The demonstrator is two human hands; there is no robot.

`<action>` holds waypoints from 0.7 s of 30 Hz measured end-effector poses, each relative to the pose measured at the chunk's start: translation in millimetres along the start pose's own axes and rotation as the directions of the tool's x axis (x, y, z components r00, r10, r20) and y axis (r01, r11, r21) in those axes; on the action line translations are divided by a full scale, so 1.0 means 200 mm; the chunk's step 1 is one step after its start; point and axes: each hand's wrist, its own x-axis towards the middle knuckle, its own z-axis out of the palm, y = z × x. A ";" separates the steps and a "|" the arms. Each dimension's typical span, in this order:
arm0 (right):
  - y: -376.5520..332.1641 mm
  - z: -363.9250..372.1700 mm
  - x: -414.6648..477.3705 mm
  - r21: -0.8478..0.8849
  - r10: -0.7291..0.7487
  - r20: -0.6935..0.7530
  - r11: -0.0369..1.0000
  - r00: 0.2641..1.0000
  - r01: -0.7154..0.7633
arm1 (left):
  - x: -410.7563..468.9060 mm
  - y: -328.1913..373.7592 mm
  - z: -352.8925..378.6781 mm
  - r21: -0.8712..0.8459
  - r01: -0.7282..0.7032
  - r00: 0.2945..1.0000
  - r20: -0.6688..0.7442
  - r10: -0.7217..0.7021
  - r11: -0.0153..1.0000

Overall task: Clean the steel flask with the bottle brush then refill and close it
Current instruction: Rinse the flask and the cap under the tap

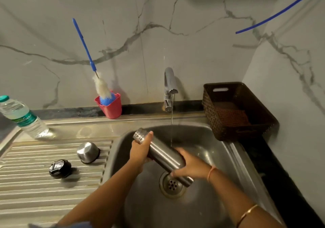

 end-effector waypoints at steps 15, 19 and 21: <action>-0.29 -0.18 0.06 0.060 -0.262 -0.541 0.936 0.799 0.348 | 0.09 -0.17 0.17 -0.428 0.649 0.759 0.423 -0.495 0.630; -0.35 -0.24 0.19 0.178 -0.147 -0.514 0.946 0.845 0.273 | 0.10 -0.11 0.16 -0.075 0.596 0.773 0.324 -0.546 0.799; -0.36 -0.30 0.25 0.173 -0.095 -0.500 0.963 0.861 0.206 | 0.06 -0.07 0.15 0.260 0.401 0.855 0.239 -0.461 0.878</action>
